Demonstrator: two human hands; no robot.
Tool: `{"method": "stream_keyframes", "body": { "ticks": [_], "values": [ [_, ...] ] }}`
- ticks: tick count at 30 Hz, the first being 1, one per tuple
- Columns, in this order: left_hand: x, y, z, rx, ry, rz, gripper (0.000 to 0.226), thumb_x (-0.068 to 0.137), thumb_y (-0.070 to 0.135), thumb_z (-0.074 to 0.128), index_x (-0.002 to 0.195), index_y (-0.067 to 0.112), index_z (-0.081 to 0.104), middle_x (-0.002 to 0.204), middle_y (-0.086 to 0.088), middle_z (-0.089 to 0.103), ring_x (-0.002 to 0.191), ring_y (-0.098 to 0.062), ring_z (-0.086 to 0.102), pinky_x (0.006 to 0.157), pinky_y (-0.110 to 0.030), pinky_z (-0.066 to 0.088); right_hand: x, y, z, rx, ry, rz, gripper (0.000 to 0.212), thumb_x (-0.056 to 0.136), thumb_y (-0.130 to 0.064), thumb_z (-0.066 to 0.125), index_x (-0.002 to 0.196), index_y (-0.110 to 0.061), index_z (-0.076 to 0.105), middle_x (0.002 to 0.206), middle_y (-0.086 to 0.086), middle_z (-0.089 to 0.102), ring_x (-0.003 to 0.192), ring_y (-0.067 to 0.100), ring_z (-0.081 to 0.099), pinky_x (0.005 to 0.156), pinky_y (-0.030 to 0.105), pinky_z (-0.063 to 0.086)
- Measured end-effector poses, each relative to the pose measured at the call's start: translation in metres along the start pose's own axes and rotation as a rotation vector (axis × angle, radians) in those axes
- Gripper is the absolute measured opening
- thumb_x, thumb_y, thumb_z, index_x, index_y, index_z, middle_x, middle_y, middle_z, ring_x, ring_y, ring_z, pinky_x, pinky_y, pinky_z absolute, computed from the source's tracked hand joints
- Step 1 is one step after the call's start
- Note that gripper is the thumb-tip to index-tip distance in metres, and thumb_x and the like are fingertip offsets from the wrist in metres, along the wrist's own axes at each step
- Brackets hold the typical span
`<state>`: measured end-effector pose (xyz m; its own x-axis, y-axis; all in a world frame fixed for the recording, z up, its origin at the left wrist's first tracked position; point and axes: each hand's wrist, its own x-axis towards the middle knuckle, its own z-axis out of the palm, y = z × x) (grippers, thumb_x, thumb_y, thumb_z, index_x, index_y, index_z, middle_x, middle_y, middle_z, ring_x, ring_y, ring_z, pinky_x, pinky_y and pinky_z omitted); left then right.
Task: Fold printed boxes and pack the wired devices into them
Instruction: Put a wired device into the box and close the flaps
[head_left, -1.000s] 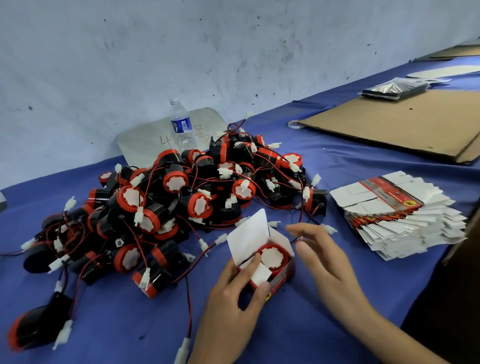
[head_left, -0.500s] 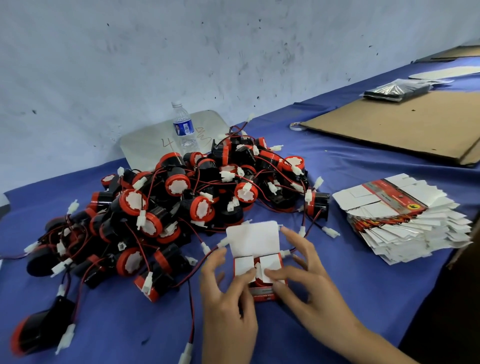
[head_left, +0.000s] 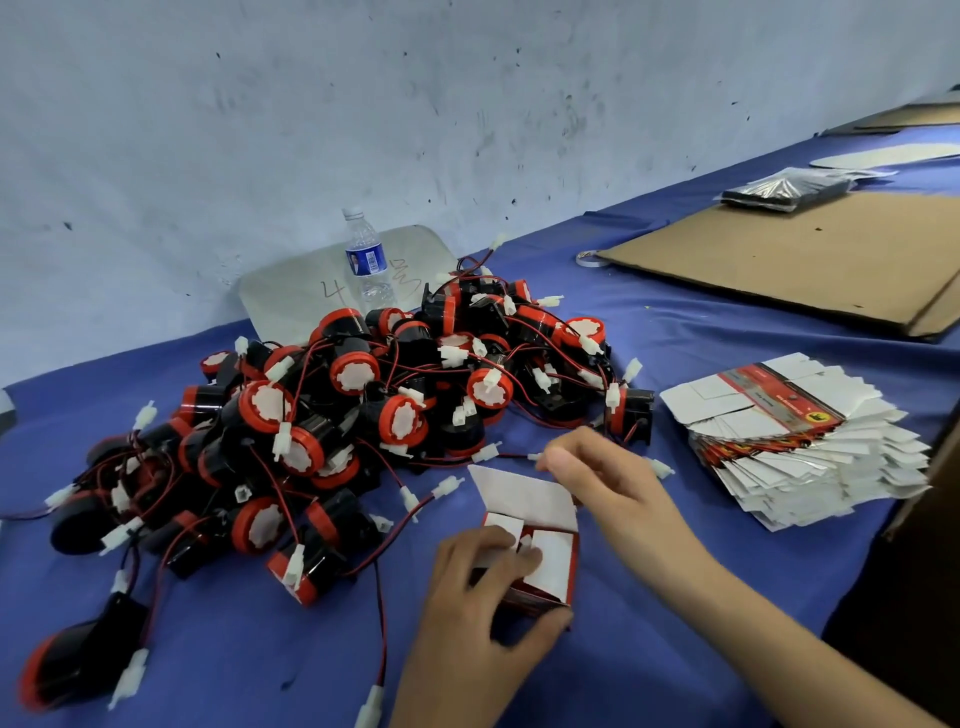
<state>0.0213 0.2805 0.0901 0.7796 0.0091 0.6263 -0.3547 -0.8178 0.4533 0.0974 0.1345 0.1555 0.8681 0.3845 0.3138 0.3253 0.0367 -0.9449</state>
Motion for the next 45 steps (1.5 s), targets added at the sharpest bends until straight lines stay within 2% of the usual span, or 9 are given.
{"method": "stream_keyframes", "body": {
  "ticks": [3, 6, 14, 17, 20, 23, 28, 35, 45],
  "values": [
    [0.0, -0.003, 0.002, -0.008, 0.036, 0.037, 0.041, 0.067, 0.05, 0.067, 0.095, 0.02, 0.071, 0.109, 0.003, 0.058, 0.107, -0.007, 0.046, 0.088, -0.017, 0.042, 0.011, 0.0, 0.004, -0.076, -0.155, 0.074, 0.035, 0.097, -0.038, 0.048, 0.092, -0.011, 0.07, 0.092, 0.026, 0.061, 0.084, 0.035, 0.058, 0.083, 0.051, 0.044],
    [0.0, -0.004, 0.003, -0.018, 0.037, 0.044, 0.038, 0.069, 0.05, 0.067, 0.098, 0.026, 0.065, 0.112, 0.007, 0.056, 0.107, -0.006, 0.045, 0.09, -0.015, 0.039, 0.009, 0.004, 0.007, -0.099, -0.211, 0.115, 0.026, 0.101, -0.02, 0.047, 0.1, -0.018, 0.074, 0.098, 0.004, 0.072, 0.098, 0.02, 0.065, 0.095, 0.043, 0.047],
    [0.0, 0.001, 0.003, -0.003, 0.016, -0.037, 0.033, 0.072, 0.048, 0.065, 0.093, 0.023, 0.07, 0.106, 0.009, 0.057, 0.1, -0.001, 0.047, 0.085, -0.008, 0.039, -0.008, 0.021, 0.009, -0.407, -0.098, -0.074, 0.027, 0.096, -0.016, 0.059, 0.116, -0.031, 0.069, 0.091, -0.027, 0.07, 0.087, -0.008, 0.064, 0.073, 0.008, 0.044],
    [-0.001, 0.005, 0.001, -0.156, 0.168, -0.167, 0.031, 0.067, 0.042, 0.071, 0.089, 0.029, 0.053, 0.098, 0.008, 0.05, 0.094, -0.001, 0.052, 0.082, -0.01, 0.043, -0.018, 0.028, 0.012, -0.451, -0.19, -0.14, 0.029, 0.096, -0.018, 0.058, 0.12, -0.033, 0.066, 0.11, -0.029, 0.065, 0.108, -0.009, 0.059, 0.093, 0.013, 0.042],
    [-0.005, 0.003, -0.001, -0.302, 0.188, -0.389, 0.05, 0.058, 0.035, 0.081, 0.092, 0.027, 0.045, 0.097, 0.005, 0.048, 0.093, -0.009, 0.054, 0.082, -0.026, 0.05, -0.028, 0.039, 0.015, -0.581, -0.26, -0.19, 0.032, 0.096, -0.032, 0.051, 0.127, -0.035, 0.058, 0.131, -0.029, 0.05, 0.133, -0.01, 0.035, 0.118, 0.024, 0.017],
    [-0.008, 0.0, -0.001, -0.356, 0.125, -0.463, 0.066, 0.059, 0.011, 0.091, 0.105, 0.031, 0.047, 0.106, 0.007, 0.052, 0.103, 0.004, 0.053, 0.081, -0.01, 0.047, -0.031, 0.044, 0.015, -0.603, -0.265, -0.203, 0.037, 0.095, -0.038, 0.045, 0.13, -0.035, 0.055, 0.135, -0.031, 0.044, 0.136, -0.012, 0.028, 0.121, 0.026, 0.008],
    [-0.007, 0.001, -0.004, -0.338, 0.097, -0.446, 0.067, 0.063, 0.009, 0.088, 0.111, 0.035, 0.048, 0.111, 0.014, 0.052, 0.108, 0.001, 0.054, 0.083, -0.007, 0.045, -0.029, 0.045, 0.019, -0.621, -0.179, -0.296, 0.034, 0.094, -0.029, 0.052, 0.127, -0.033, 0.06, 0.131, -0.03, 0.046, 0.133, -0.005, 0.037, 0.119, 0.036, 0.016],
    [-0.003, -0.001, -0.018, -0.259, 0.148, -0.338, 0.034, 0.085, -0.003, 0.067, 0.095, 0.03, 0.066, 0.097, 0.013, 0.062, 0.094, -0.006, 0.063, 0.071, -0.011, 0.05, -0.033, 0.049, 0.021, -0.734, -0.106, -0.411, 0.031, 0.088, -0.02, 0.062, 0.118, -0.023, 0.07, 0.125, -0.012, 0.064, 0.125, 0.011, 0.055, 0.108, 0.053, 0.032],
    [0.0, -0.007, -0.02, -0.132, 0.156, -0.254, 0.024, 0.084, -0.006, 0.067, 0.088, 0.018, 0.069, 0.086, 0.009, 0.064, 0.085, -0.001, 0.061, 0.069, -0.006, 0.045, -0.031, 0.05, 0.015, -0.658, -0.23, -0.352, 0.039, 0.098, -0.039, 0.038, 0.13, -0.029, 0.059, 0.139, -0.019, 0.051, 0.137, -0.003, 0.035, 0.12, 0.033, 0.016]
  ]
}}
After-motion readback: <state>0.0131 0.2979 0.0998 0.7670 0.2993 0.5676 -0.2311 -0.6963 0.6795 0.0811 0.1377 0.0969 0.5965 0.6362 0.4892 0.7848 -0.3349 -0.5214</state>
